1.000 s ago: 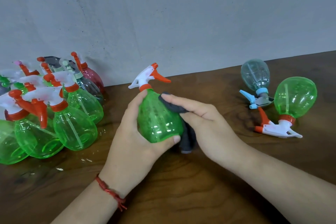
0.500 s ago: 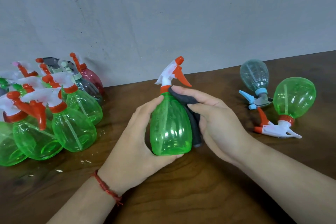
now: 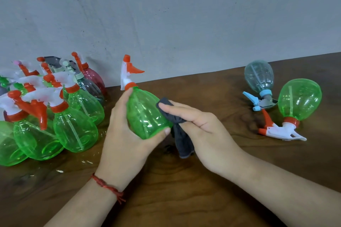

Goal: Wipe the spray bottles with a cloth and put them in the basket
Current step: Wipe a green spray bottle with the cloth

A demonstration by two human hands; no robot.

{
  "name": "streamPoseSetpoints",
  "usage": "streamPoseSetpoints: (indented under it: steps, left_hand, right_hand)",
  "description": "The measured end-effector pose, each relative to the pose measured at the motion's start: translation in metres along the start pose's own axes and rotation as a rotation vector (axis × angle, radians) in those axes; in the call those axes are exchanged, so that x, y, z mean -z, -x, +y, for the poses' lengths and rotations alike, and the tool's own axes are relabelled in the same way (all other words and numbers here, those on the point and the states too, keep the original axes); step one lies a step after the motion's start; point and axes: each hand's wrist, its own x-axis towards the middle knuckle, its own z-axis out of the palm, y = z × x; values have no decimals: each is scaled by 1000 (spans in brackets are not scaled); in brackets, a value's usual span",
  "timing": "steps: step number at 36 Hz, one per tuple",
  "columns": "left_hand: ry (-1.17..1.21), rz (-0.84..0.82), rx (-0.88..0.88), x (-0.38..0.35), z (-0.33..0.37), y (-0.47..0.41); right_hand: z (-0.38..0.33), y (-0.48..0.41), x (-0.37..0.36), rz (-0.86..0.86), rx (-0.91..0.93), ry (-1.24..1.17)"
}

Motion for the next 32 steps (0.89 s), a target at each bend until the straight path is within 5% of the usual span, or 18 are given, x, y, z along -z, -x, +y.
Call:
streamPoseSetpoints:
  steps: [5,19,32]
  left_hand:
    - [94,-106,-16,3,1,0]
    - [226,-359,-139,4,19,10]
    - [85,-221,-207,-4,17,10]
  right_hand:
    - [-1,-1,1,28,26,-1]
    - [-11,-11,13,57,-153,-670]
    - [-6,-7,8,113,-141,-335]
